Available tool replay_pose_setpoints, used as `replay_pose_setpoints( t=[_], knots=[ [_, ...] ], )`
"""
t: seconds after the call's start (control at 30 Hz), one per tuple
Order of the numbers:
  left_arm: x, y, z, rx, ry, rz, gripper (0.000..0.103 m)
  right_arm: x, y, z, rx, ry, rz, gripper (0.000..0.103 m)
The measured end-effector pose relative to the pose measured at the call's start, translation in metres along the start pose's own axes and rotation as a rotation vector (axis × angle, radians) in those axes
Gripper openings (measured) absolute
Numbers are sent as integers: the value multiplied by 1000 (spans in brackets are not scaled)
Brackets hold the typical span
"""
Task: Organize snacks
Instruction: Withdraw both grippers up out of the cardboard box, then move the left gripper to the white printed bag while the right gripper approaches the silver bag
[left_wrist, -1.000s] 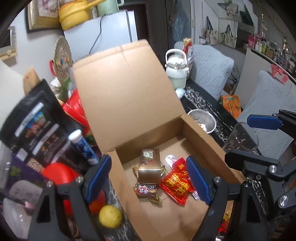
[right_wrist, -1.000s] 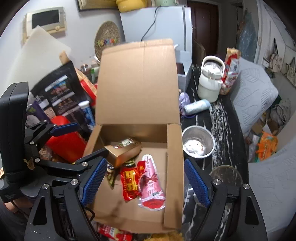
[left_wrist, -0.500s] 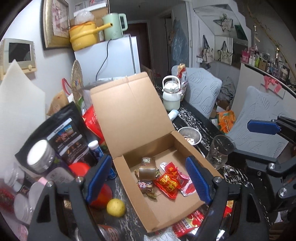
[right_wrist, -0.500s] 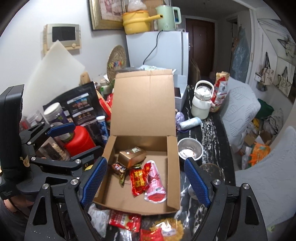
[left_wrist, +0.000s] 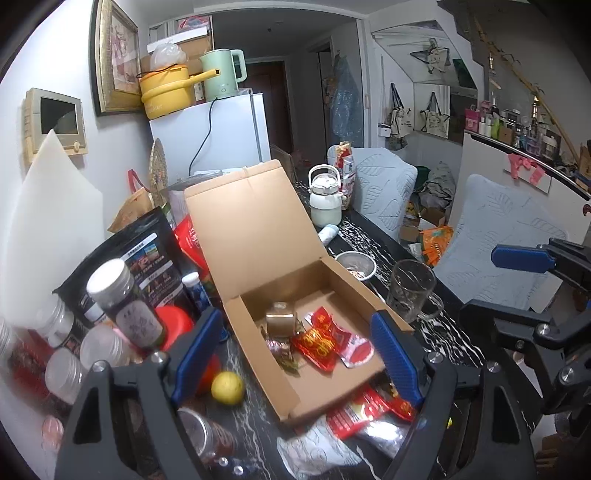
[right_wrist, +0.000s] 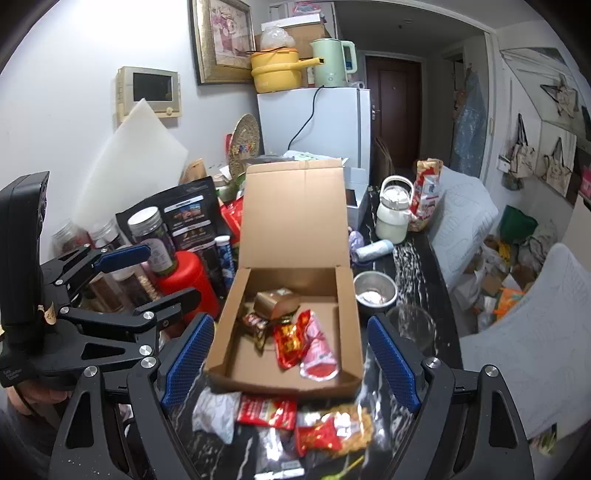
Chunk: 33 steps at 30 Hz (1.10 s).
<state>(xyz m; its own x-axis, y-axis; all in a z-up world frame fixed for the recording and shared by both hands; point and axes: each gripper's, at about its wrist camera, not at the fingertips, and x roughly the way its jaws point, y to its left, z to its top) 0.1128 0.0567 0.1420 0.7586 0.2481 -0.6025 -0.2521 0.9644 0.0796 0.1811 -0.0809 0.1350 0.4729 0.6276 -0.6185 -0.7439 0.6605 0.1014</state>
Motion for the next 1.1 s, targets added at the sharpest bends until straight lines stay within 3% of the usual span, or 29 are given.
replay_pose_setpoints(
  t=[0.47, 0.7, 0.97, 1.1],
  knots=[
    [-26, -13, -68, 21, -3, -21, 83, -19, 19, -80, -6, 20, -22, 86],
    [-24, -20, -106, 39, 51, -86, 83, -13, 21, -124, 28, 67, 6, 86],
    [-14, -31, -147, 67, 90, -110, 83, -3, 20, -164, 70, 113, 20, 86],
    [-1, -30, -165, 28, 147, -131, 83, 4, 17, -181, 103, 137, 33, 86]
  ],
)
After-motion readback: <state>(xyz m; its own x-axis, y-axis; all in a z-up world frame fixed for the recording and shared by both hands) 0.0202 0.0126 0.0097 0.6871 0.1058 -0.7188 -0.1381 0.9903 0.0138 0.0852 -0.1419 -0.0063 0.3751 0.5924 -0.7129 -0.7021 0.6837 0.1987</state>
